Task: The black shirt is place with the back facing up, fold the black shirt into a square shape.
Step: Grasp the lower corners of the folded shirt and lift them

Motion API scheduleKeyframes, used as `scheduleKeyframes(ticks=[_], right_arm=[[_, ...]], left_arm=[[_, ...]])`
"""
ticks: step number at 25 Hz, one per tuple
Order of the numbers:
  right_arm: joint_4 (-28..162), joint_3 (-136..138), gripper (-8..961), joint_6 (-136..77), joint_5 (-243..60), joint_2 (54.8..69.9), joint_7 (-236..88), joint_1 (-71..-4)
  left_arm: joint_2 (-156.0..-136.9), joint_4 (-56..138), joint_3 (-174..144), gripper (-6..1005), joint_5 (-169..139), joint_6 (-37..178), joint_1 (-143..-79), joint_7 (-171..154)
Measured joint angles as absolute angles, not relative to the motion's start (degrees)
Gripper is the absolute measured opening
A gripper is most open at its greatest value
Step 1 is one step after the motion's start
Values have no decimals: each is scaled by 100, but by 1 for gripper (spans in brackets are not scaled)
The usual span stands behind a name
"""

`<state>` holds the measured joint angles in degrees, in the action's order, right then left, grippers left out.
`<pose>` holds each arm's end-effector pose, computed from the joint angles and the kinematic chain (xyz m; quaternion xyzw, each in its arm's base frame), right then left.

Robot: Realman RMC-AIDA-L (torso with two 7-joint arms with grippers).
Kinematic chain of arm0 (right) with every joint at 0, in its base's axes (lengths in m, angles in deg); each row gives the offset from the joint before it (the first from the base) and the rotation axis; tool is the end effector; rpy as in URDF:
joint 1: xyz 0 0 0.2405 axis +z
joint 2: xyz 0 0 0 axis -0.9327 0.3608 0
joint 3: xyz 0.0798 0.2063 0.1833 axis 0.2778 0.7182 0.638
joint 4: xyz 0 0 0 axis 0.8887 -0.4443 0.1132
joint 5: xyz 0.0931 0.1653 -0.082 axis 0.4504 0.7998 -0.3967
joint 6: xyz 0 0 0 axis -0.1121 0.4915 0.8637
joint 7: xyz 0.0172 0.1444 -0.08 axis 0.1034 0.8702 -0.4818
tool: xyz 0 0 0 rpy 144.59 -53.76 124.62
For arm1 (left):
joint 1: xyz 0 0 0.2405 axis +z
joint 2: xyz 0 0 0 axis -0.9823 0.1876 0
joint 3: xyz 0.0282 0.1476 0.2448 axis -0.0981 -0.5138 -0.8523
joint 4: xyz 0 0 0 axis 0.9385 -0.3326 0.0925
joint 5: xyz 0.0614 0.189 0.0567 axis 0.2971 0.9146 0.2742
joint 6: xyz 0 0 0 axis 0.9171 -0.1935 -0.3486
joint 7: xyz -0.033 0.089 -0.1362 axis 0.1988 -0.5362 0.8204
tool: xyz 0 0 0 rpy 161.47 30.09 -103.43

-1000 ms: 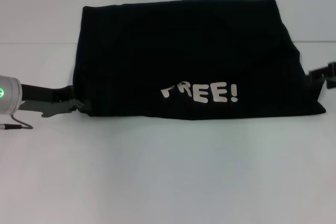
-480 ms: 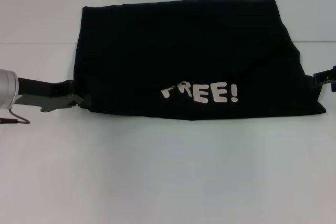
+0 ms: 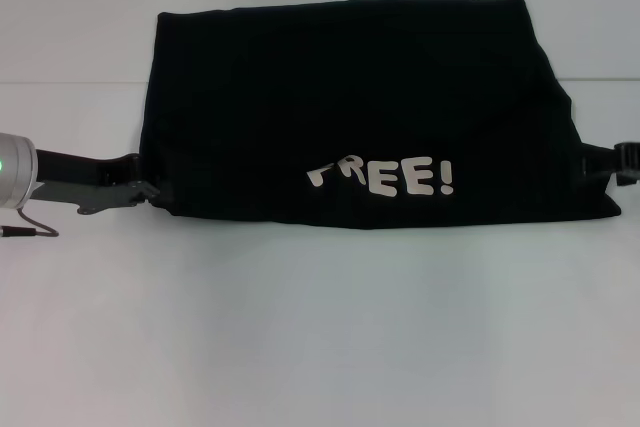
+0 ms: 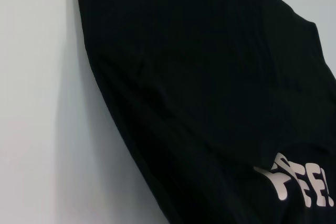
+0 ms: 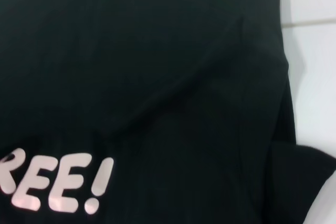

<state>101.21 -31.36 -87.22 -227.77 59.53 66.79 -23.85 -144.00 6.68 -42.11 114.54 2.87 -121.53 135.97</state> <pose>0.3196 0.4579 0.0420 -0.7621 0.5749 0.0116 0.2976 -0.3063 0.4272 0.0127 -0.7223 -0.6559 -0.1220 0.1822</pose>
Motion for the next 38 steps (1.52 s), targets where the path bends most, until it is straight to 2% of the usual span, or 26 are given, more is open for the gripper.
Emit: scheduleKeyframes(ticks=[10, 24, 28, 35, 38], right_arm=[[10056, -3255, 759, -8474, -22755, 6001, 6244, -2595], [9979, -3291, 759, -7755, -22749, 6337, 5935, -2654], [9881, -3292, 733, -7686, -22754, 6375, 5972, -2614], [9804, -3266, 688, -7675, -22738, 6335, 6147, -2589], [9805, -3241, 572, -7682, -22735, 6329, 6159, -2586]], left_arm=[[-14428, 685, -4209, 52, 11454, 401, -12125, 13613], [-14430, 747, -4209, 58, 11456, 493, -12143, 13627], [-14430, 747, -4209, 59, 11456, 521, -12158, 13629], [-14430, 747, -4208, 62, 11449, 583, -12172, 13629], [-14430, 747, -4208, 63, 11447, 588, -12173, 13629]])
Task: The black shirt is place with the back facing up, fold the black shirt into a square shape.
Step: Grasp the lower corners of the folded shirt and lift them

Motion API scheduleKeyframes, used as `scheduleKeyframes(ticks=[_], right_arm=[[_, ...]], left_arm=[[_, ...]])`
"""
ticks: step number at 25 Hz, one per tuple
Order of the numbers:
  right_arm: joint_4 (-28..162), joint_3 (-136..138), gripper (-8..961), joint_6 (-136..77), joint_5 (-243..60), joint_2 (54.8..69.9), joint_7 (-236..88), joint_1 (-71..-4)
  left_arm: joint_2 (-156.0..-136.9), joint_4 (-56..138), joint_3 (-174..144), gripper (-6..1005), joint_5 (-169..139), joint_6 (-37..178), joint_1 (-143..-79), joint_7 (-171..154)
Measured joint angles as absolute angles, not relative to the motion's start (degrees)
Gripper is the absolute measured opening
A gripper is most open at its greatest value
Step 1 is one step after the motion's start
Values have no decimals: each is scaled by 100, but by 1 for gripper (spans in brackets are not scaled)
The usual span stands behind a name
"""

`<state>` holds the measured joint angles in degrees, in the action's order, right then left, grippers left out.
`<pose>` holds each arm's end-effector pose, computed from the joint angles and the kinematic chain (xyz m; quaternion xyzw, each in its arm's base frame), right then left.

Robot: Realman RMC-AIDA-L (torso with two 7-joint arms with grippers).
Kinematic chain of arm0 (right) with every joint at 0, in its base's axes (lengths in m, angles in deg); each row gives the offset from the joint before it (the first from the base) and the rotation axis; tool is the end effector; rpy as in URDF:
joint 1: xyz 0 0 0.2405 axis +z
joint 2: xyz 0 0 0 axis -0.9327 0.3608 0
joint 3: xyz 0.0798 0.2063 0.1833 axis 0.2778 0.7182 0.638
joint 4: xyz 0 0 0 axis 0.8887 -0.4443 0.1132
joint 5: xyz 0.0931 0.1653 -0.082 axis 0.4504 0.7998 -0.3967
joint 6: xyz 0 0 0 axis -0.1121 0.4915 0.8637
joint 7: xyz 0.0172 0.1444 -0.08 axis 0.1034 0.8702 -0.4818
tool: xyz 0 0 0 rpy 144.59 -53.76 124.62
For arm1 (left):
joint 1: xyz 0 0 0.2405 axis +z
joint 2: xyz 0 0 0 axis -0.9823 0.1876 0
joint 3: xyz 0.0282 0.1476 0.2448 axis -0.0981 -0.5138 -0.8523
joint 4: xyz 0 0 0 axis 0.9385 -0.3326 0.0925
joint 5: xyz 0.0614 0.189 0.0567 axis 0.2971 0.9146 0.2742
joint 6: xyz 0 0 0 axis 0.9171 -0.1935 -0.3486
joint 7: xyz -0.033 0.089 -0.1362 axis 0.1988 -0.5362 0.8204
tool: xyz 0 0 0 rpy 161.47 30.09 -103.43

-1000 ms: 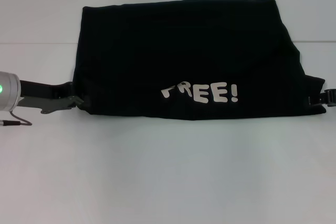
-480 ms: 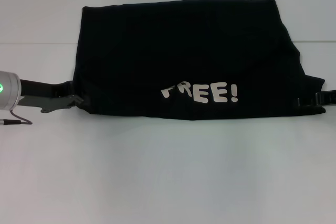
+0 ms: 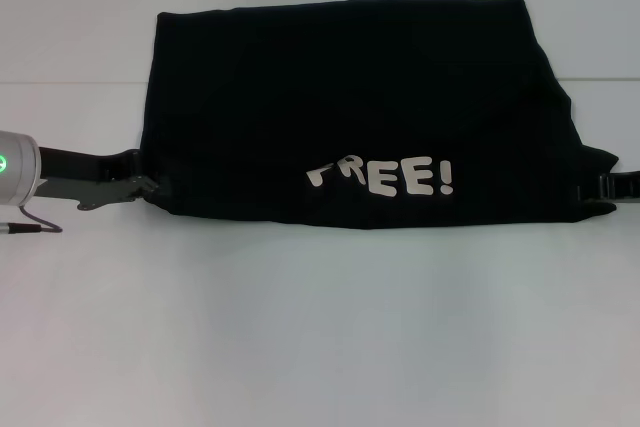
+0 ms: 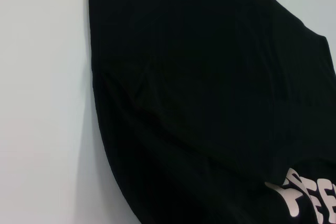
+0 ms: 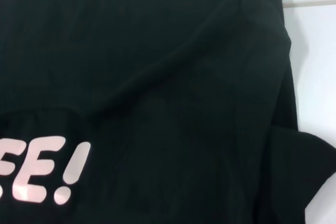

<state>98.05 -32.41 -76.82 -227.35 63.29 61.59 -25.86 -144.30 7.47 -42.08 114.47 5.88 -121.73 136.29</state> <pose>0.3385 0.4510 0.0080 -0.7663 0.5522 0.0073 0.3282 -0.3089 0.4324 0.0104 -0.7143 -0.6588 -0.1279 0.1986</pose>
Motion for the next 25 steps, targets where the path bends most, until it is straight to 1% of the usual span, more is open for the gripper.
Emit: scheduleKeyframes(ticks=[2, 5, 8, 12, 16, 20, 25], right_arm=[[9815, -3199, 494, -7689, -22729, 6326, 6160, -2577], [9810, -3178, 251, -7707, -22728, 6320, 6161, -2548], [9817, -3175, 195, -7758, -22728, 6306, 6161, -2543], [9849, -3155, 120, -7894, -22726, 6243, 6167, -2557], [10024, -3054, 45, -8266, -22726, 6178, 6169, -2583], [10390, -2839, 47, -8715, -22726, 6131, 6191, -2648], [10517, -2772, 49, -8890, -22735, 6085, 6286, -2682]], left_arm=[[-14430, 747, -4209, 64, 11446, 592, -12173, 13629], [-14430, 747, -4209, 66, 11446, 592, -12173, 13630], [-14430, 747, -4209, 67, 11446, 562, -12173, 13629], [-14425, 747, -4220, 69, 11448, 447, -12172, 13617], [-14362, 699, -4261, 70, 11578, 84, -12243, 13591], [-14303, 525, -4238, 72, 11839, -104, -12288, 13635], [-14285, 470, -4196, 74, 11988, -29, -12268, 13666]])
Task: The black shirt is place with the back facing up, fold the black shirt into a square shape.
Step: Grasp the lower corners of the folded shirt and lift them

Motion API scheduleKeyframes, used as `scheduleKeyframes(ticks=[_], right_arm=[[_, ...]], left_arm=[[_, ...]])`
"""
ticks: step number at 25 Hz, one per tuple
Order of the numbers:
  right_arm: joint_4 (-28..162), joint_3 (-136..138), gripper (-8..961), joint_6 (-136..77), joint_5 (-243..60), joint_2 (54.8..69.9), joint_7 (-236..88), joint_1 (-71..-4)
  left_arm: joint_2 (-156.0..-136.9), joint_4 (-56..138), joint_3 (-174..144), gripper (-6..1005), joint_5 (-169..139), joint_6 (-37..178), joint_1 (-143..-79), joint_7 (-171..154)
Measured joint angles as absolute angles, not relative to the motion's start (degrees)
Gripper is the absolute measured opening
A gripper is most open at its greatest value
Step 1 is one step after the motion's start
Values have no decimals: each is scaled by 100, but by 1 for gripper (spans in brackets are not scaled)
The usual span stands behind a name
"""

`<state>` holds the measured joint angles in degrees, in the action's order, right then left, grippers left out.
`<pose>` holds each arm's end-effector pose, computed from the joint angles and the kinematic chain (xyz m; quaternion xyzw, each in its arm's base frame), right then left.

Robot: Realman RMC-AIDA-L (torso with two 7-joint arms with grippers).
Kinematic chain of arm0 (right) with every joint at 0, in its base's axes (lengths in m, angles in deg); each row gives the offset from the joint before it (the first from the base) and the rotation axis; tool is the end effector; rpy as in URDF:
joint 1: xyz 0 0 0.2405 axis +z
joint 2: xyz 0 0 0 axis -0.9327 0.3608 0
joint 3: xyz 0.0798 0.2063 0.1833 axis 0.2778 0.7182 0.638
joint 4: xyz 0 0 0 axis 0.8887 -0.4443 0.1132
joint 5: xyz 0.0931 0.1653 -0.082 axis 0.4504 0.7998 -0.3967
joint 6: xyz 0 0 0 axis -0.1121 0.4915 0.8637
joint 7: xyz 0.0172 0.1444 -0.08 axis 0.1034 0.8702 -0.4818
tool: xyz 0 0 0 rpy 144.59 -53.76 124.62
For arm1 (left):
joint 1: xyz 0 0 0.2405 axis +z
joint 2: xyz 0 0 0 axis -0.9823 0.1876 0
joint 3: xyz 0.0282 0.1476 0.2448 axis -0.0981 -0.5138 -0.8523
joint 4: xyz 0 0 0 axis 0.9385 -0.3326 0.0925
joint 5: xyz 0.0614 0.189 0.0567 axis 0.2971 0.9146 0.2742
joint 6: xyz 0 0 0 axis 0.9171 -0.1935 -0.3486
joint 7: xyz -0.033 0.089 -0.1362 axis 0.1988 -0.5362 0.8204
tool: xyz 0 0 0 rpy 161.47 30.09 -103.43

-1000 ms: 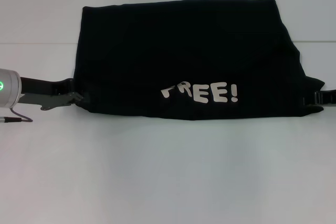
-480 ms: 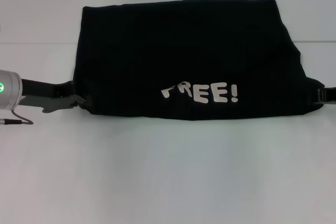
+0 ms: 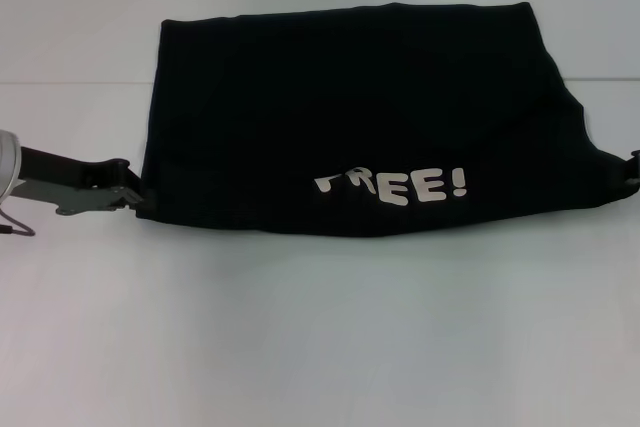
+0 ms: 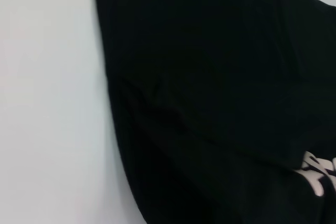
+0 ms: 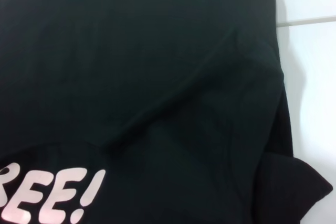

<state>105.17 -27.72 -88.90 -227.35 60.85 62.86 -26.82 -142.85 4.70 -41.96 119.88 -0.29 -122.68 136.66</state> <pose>0.3316 0.4455 0.0494 -0.7632 0.5690 0.0286 0.3050 -0.3080 0.4271 0.0261 -0.7356 -0.6458 -0.0773 0.1894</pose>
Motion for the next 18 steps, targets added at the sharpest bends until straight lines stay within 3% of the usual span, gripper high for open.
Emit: scheduleKeyframes(ticks=[18], right_arm=[[10524, -2712, 56, -9037, -22734, 5997, 6317, -2694]], left_arm=[[-14280, 465, -4206, 82, 12222, 25, -12272, 13744]])
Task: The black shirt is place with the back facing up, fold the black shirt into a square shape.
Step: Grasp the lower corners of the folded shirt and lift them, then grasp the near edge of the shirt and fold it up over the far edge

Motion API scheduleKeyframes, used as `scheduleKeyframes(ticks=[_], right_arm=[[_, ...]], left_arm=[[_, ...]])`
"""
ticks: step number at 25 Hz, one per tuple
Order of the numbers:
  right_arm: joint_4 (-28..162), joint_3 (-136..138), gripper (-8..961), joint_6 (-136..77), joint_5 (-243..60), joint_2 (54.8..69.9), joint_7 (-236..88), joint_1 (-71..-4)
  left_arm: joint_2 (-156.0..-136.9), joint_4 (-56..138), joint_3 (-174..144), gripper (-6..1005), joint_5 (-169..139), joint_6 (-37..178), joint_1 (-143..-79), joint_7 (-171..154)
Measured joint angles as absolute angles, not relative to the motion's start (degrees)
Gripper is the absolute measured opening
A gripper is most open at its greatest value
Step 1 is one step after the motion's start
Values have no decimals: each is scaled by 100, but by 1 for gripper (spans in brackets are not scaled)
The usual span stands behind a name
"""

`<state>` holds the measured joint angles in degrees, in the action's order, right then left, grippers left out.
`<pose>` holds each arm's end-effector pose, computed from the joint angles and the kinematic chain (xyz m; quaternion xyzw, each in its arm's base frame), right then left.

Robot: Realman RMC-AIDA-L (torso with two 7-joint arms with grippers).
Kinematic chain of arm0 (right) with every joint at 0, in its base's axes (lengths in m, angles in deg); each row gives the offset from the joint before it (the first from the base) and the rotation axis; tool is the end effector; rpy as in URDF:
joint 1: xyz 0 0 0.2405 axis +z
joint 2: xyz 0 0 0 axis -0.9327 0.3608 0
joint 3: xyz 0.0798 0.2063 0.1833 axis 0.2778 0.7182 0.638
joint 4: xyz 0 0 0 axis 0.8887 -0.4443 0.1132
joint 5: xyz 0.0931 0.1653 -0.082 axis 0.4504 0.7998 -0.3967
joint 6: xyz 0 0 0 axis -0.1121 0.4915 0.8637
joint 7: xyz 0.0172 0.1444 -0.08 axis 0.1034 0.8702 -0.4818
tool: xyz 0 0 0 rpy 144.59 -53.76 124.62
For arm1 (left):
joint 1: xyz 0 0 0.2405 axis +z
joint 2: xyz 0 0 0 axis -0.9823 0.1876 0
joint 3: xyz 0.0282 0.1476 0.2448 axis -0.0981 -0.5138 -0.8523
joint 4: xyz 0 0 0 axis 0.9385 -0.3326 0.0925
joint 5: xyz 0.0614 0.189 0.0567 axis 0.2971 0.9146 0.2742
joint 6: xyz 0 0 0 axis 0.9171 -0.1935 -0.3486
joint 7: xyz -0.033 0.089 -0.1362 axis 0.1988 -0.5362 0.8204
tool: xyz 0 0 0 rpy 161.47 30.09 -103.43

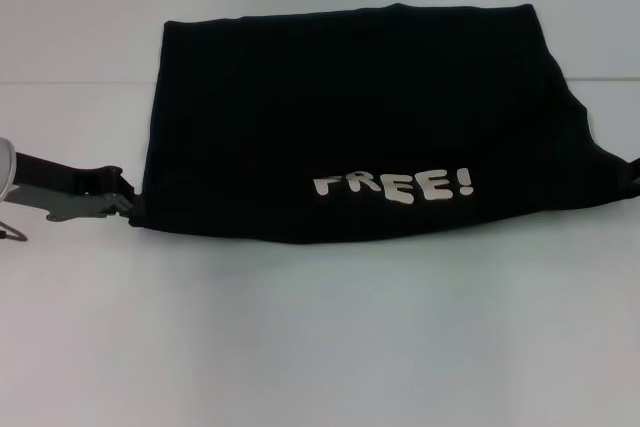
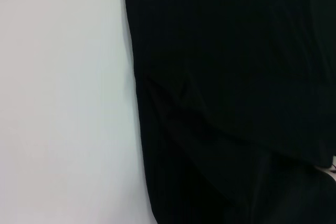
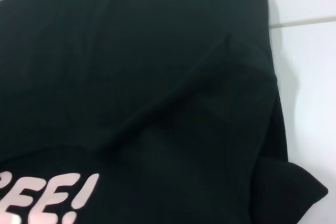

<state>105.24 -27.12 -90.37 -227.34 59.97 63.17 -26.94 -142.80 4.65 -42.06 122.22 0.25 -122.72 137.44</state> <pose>0.3336 0.4438 0.0566 -0.7602 0.5746 0.0292 0.3016 -0.3143 0.4258 0.0270 -0.7314 -0.6495 -0.0594 0.1992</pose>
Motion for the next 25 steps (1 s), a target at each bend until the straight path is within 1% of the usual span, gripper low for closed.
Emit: scheduleKeyframes(ticks=[6, 11, 14, 17, 25], right_arm=[[10765, -2786, 58, -10068, -23065, 5941, 6536, -2672], [11593, -2800, 60, -11359, -23461, 5995, 6721, -2910], [12034, -2802, 62, -12086, -23476, 6020, 6707, -3083], [12198, -2802, 63, -12688, -23478, 6000, 6595, -3216], [12162, -2782, 66, -13393, -23483, 5975, 6114, -3470]], left_arm=[[-14268, 451, -4247, 84, 12249, -900, -12338, 13507], [-14269, 182, -4292, 86, 12441, -2015, -12330, 13465], [-14313, 9, -4397, 88, 12471, -2581, -12276, 13464], [-14370, -106, -4619, 89, 12477, -3109, -12201, 13444], [-14566, -408, -5312, 92, 12484, -3865, -11936, 13307]])
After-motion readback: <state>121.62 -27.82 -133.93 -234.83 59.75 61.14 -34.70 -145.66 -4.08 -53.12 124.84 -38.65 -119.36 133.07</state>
